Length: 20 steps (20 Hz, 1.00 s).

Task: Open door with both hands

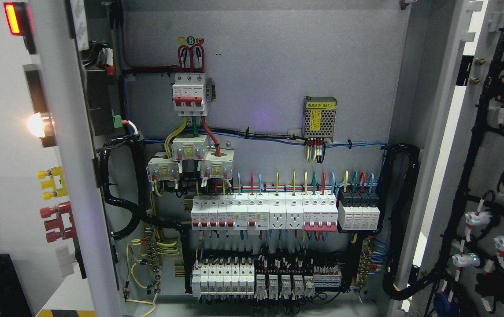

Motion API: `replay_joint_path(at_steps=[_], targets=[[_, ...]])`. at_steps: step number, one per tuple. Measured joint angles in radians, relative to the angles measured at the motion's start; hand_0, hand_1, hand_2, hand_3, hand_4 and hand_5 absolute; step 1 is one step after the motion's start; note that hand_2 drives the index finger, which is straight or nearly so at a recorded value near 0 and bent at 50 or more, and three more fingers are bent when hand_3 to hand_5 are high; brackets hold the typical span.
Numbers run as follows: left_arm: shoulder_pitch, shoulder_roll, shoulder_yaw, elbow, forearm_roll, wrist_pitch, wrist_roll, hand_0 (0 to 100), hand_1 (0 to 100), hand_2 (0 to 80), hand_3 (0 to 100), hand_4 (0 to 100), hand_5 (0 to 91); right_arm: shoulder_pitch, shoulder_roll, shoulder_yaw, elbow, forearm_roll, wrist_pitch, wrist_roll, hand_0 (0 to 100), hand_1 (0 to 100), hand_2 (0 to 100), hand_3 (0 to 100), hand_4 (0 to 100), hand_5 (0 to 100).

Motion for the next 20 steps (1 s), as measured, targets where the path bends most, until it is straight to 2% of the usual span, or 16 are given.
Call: replay_joint_path(at_steps=[6, 20], targets=[[0.000, 0.000, 0.000, 0.000, 0.000, -0.003, 0.000, 12, 39, 0.0, 0, 0, 0.0, 0.000, 0.004, 0.033, -0.006, 0.001, 0.029, 0.000, 12, 39, 0, 0, 0, 0], [0.000, 0.000, 0.000, 0.002, 0.003, 0.002, 0.001, 12, 39, 0.0, 0, 0, 0.0, -0.012, 0.061, 0.079, -0.009, 0.009, 0.067, -0.004, 12, 39, 0, 0, 0, 0]])
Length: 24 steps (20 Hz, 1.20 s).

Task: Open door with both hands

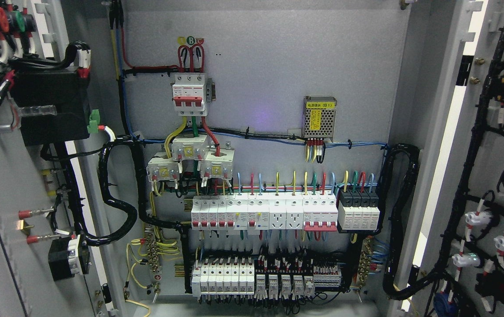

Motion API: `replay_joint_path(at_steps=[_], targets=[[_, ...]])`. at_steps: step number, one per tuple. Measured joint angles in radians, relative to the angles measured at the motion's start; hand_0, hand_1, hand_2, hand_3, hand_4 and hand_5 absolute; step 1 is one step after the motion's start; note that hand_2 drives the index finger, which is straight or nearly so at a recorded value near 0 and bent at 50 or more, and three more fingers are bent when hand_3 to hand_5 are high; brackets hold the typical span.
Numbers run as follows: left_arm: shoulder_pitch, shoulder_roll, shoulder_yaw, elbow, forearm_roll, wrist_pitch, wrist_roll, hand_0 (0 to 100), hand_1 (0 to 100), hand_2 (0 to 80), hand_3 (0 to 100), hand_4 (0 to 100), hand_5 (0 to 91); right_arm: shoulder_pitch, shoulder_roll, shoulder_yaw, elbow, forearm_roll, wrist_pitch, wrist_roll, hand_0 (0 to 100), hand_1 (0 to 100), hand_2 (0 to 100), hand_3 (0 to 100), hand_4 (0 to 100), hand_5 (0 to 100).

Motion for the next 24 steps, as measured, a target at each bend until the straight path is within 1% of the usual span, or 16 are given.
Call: replay_joint_path(at_steps=[8, 11, 15, 18, 21, 23, 24], targets=[[0.006, -0.001, -0.017, -0.044, 0.003, 0.004, -0.001, 12, 39, 0.0, 0, 0, 0.0, -0.016, 0.032, 0.013, 0.009, 0.016, 0.027, -0.004, 12, 39, 0, 0, 0, 0], [0.045, -0.002, -0.042, -0.112, 0.003, -0.025, -0.004, 12, 39, 0.0, 0, 0, 0.0, -0.018, 0.043, 0.015, 0.014, 0.030, 0.029, -0.004, 12, 39, 0, 0, 0, 0], [0.149, 0.010, -0.102, -0.268, 0.002, -0.037, -0.002, 12, 39, 0.0, 0, 0, 0.0, -0.018, 0.052, 0.012, 0.021, 0.041, 0.030, -0.009, 12, 39, 0, 0, 0, 0], [0.220, 0.017, -0.140, -0.406, -0.011, -0.039, 0.001, 12, 39, 0.0, 0, 0, 0.0, -0.014, 0.053, -0.001, 0.026, 0.046, 0.026, -0.038, 12, 39, 0, 0, 0, 0], [0.288, 0.037, -0.177, -0.556, -0.032, -0.054, -0.007, 12, 39, 0.0, 0, 0, 0.0, -0.001, 0.043, -0.029, 0.029, 0.050, 0.023, -0.088, 12, 39, 0, 0, 0, 0], [0.341, 0.059, -0.205, -0.655, -0.042, -0.106, -0.009, 12, 39, 0.0, 0, 0, 0.0, 0.007, 0.033, -0.055, 0.031, 0.051, 0.021, -0.108, 12, 39, 0, 0, 0, 0], [0.364, 0.070, -0.219, -0.699, -0.046, -0.148, -0.010, 12, 39, 0.0, 0, 0, 0.0, 0.012, 0.025, -0.071, 0.032, 0.052, 0.019, -0.123, 12, 39, 0, 0, 0, 0]])
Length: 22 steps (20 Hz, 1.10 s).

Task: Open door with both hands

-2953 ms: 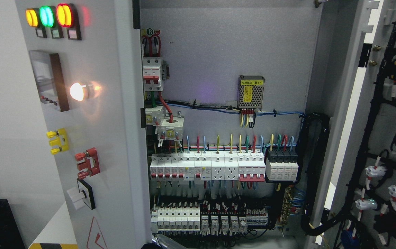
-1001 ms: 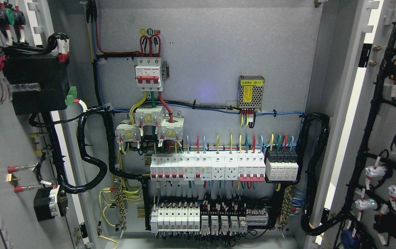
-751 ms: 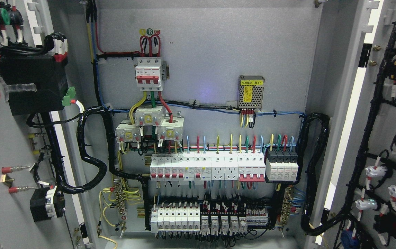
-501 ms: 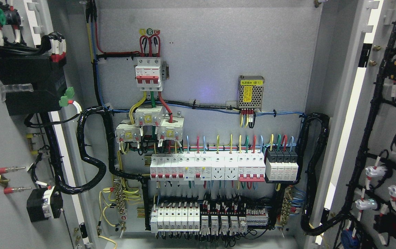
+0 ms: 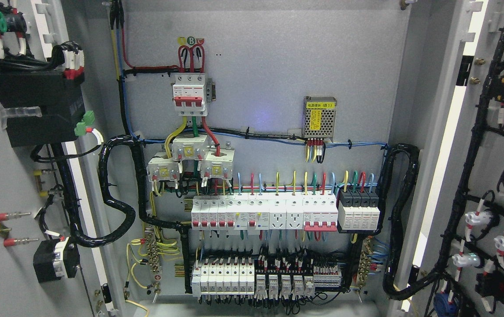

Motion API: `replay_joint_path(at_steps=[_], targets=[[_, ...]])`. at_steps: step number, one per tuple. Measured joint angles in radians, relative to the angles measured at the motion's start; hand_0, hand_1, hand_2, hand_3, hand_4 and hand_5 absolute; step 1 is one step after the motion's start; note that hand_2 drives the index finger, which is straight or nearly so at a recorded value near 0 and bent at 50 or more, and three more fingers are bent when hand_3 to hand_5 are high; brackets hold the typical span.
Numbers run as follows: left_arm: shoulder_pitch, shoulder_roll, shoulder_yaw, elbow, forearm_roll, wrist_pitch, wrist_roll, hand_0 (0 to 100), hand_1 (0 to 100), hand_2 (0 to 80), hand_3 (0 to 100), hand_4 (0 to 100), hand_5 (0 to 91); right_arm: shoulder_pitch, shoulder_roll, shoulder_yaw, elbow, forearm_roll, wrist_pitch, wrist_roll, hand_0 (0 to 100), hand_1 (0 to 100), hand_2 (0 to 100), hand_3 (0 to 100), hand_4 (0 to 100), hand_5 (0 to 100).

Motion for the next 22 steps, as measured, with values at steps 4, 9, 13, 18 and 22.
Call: replay_joint_path(at_steps=[4, 9, 13, 18, 22], targets=[[0.085, 0.053, -0.054, -0.173, -0.010, -0.190, -0.003, 12, 39, 0.0, 0, 0, 0.0, 0.031, -0.038, -0.058, -0.002, 0.000, -0.034, -0.038, 12, 39, 0, 0, 0, 0], [0.100, 0.103, -0.099, -0.331, -0.013, -0.415, -0.006, 12, 39, 0.0, 0, 0, 0.0, 0.124, -0.116, -0.140, -0.024, 0.000, -0.165, -0.049, 12, 39, 0, 0, 0, 0], [0.069, 0.125, -0.120, -0.414, -0.011, -0.551, -0.003, 12, 39, 0.0, 0, 0, 0.0, 0.223, -0.187, -0.213, -0.053, 0.000, -0.302, -0.052, 12, 39, 0, 0, 0, 0], [0.013, 0.122, -0.122, -0.502, -0.010, -0.585, 0.000, 12, 39, 0.0, 0, 0, 0.0, 0.357, -0.259, -0.311, -0.105, 0.000, -0.438, -0.052, 12, 39, 0, 0, 0, 0], [-0.036, 0.106, -0.112, -0.568, -0.008, -0.589, 0.000, 12, 39, 0.0, 0, 0, 0.0, 0.460, -0.305, -0.396, -0.163, 0.000, -0.517, -0.057, 12, 39, 0, 0, 0, 0]])
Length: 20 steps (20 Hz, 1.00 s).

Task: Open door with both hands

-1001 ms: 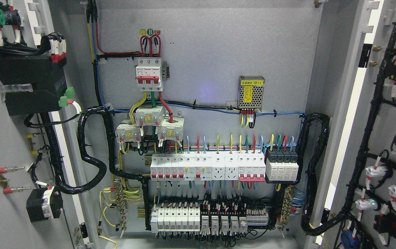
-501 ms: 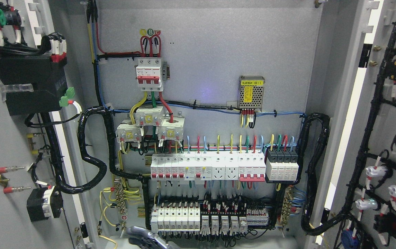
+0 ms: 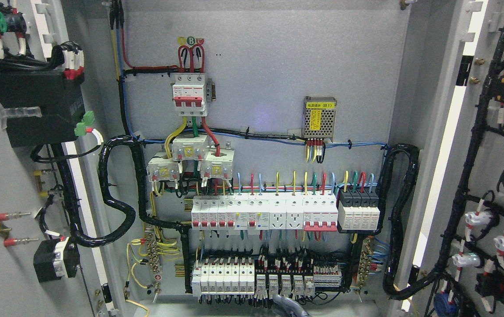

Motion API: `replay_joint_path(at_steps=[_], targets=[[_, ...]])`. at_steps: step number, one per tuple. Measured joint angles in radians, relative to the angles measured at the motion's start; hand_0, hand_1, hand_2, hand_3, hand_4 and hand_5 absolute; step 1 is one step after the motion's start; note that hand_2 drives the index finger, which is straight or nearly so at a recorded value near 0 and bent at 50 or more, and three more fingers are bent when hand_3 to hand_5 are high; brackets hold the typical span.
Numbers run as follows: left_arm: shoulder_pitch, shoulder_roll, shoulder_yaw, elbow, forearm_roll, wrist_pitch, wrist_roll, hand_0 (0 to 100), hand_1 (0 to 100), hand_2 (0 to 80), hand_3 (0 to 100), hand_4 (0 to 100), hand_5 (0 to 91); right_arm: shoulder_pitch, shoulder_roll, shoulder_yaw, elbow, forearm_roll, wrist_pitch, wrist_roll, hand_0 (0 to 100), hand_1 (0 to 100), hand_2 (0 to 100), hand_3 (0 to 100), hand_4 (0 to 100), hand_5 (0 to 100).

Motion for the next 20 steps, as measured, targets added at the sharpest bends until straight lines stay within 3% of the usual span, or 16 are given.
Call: replay_joint_path(at_steps=[9, 20], targets=[[-0.107, -0.065, 0.020, -0.156, 0.003, -0.001, 0.001, 12, 39, 0.0, 0, 0, 0.0, 0.176, -0.071, -0.173, -0.130, 0.000, -0.185, 0.006, 12, 39, 0, 0, 0, 0], [-0.137, -0.110, 0.041, -0.337, 0.010, -0.001, -0.001, 12, 39, 0.0, 0, 0, 0.0, 0.267, -0.117, -0.335, -0.235, -0.006, -0.235, 0.007, 12, 39, 0, 0, 0, 0]])
